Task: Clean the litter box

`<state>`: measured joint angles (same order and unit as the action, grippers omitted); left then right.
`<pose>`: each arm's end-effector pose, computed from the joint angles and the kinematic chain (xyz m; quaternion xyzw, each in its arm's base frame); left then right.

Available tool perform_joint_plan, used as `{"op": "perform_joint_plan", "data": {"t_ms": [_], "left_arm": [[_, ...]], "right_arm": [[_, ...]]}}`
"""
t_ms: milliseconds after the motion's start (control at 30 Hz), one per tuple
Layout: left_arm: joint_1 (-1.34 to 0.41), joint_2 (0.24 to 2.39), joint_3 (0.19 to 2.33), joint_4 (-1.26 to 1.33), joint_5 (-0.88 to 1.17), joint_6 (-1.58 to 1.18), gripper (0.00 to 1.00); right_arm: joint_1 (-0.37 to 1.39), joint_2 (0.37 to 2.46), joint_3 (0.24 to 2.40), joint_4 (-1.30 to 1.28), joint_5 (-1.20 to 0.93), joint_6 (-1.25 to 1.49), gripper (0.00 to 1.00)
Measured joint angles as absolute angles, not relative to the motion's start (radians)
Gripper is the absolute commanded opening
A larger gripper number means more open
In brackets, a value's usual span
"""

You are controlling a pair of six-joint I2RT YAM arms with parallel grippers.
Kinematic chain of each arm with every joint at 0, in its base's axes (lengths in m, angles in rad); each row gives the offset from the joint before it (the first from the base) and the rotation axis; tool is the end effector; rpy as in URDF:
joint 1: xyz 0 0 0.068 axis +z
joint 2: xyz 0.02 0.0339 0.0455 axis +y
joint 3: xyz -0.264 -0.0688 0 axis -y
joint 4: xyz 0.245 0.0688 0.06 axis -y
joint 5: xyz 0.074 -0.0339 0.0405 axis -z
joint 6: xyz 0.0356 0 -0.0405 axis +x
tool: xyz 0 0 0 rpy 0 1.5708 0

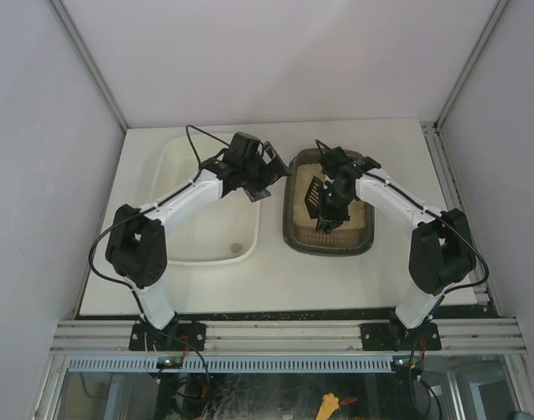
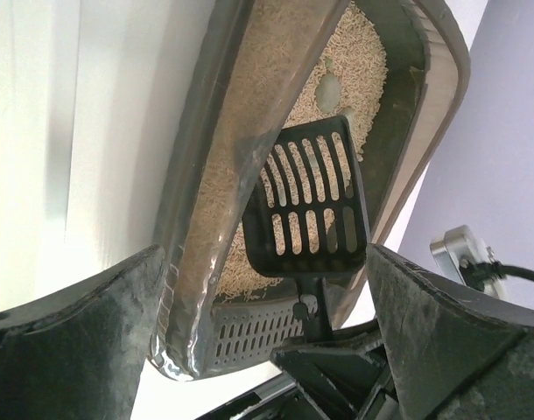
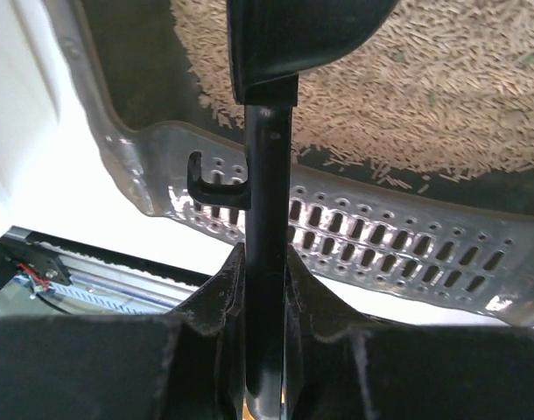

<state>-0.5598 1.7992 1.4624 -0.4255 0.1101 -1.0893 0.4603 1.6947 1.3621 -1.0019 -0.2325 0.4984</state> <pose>0.3453 -0.2210 0.2708 -0.2193 0.8917 -0.3227 0.2295 0.2913 0.1536 0.2466 0.0051 0.9864 0.1562 0.0508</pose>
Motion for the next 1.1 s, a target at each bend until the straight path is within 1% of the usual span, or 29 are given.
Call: {"op": "perform_joint_plan", "data": {"t_ms": [233, 467, 767, 1100], "left_arm": [[-0.559, 1.690, 1.391, -0.396, 0.105, -1.089, 1.00], [-0.559, 1.605, 1.365, -0.352, 0.084, -1.088, 1.00], [-0.544, 1.597, 1.365, -0.349, 0.063, -1.087, 1.00], [-0.492, 1.566, 1.365, -0.348, 0.056, -1.087, 1.00]], "right_arm": [[0.464, 1.695, 1.362, -1.051, -0.159, 0.497, 0.00], [0.473, 1.734, 1.380, -1.042, -0.171, 0.495, 0.00], [0.464, 1.826, 1.402, -1.001, -0.302, 0.493, 0.00], [0.374, 1.860, 1.402, -0.933, -0.589, 0.499, 0.00]]}}
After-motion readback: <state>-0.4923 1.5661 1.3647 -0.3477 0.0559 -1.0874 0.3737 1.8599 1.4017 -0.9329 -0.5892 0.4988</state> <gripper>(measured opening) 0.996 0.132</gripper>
